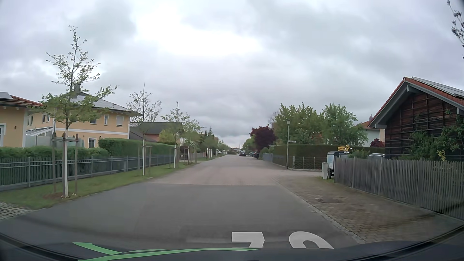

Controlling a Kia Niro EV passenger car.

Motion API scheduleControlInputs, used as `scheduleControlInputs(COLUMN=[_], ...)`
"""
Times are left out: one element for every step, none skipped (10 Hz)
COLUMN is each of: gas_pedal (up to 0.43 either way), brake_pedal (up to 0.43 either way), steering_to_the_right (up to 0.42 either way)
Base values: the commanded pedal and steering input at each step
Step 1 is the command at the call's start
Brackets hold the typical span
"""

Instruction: Follow the waypoints while adhering to traffic rules and regulations

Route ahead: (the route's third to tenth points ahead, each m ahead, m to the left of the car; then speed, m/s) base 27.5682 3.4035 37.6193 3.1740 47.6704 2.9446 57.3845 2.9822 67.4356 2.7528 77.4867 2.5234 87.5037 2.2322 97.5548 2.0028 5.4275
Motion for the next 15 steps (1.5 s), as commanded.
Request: scheduleControlInputs(gas_pedal=[0.000,0.000,0.000,0.000,0.000,0.000,0.000,0.000,0.000,0.000,0.000,0.000,0.000,0.000,0.000], brake_pedal=[0.000,0.000,0.000,0.000,0.000,0.000,0.000,0.000,0.000,0.000,0.000,0.000,0.000,0.000,0.000], steering_to_the_right=[0.053,0.044,0.035,0.025,0.018,0.011,0.005,0.004,0.003,0.003,0.004,0.004,0.004,0.004,0.003])
